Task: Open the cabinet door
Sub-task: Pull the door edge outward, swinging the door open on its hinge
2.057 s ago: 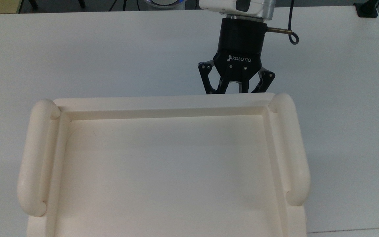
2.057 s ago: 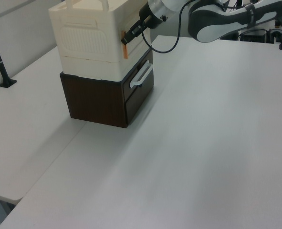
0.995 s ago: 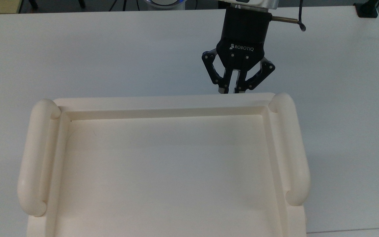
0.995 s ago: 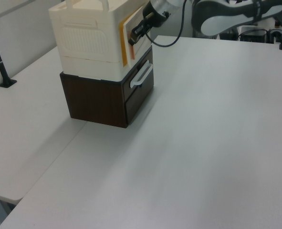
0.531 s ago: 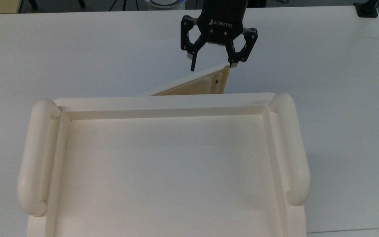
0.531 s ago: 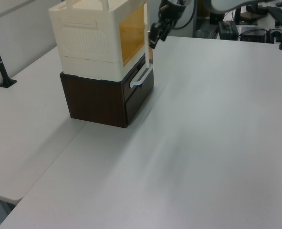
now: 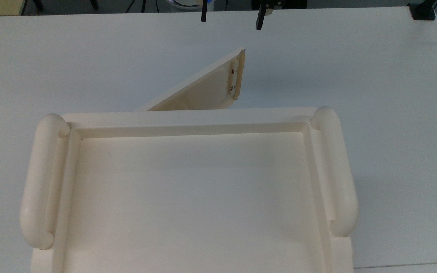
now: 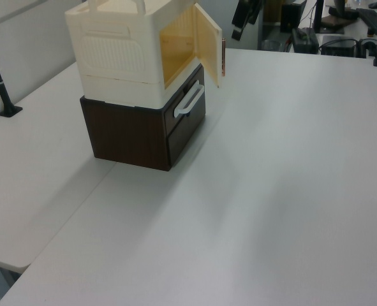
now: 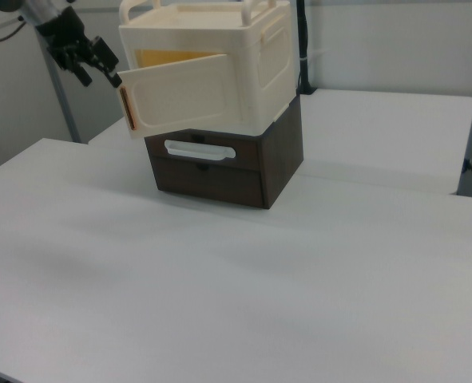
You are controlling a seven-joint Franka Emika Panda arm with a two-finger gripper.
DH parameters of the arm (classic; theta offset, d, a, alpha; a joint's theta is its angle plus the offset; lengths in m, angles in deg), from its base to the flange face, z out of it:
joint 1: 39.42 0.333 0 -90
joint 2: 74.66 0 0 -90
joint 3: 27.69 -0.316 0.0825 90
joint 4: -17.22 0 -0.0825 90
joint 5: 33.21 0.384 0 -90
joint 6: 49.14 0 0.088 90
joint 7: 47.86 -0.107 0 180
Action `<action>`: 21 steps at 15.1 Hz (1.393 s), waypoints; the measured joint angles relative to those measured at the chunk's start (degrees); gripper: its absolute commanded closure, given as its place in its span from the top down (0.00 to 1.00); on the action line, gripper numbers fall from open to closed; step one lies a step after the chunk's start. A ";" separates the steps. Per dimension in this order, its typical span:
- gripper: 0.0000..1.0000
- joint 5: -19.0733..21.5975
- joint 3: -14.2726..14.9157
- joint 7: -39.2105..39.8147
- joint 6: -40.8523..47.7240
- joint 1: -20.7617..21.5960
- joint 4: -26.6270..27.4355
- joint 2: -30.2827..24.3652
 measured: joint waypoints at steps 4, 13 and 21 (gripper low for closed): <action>1.00 0.48 0.01 0.47 -10.03 0.01 -0.17 0.33; 1.00 1.39 0.02 0.48 -16.41 0.09 0.04 4.35; 1.00 1.40 0.68 6.90 -8.31 -2.05 0.75 4.26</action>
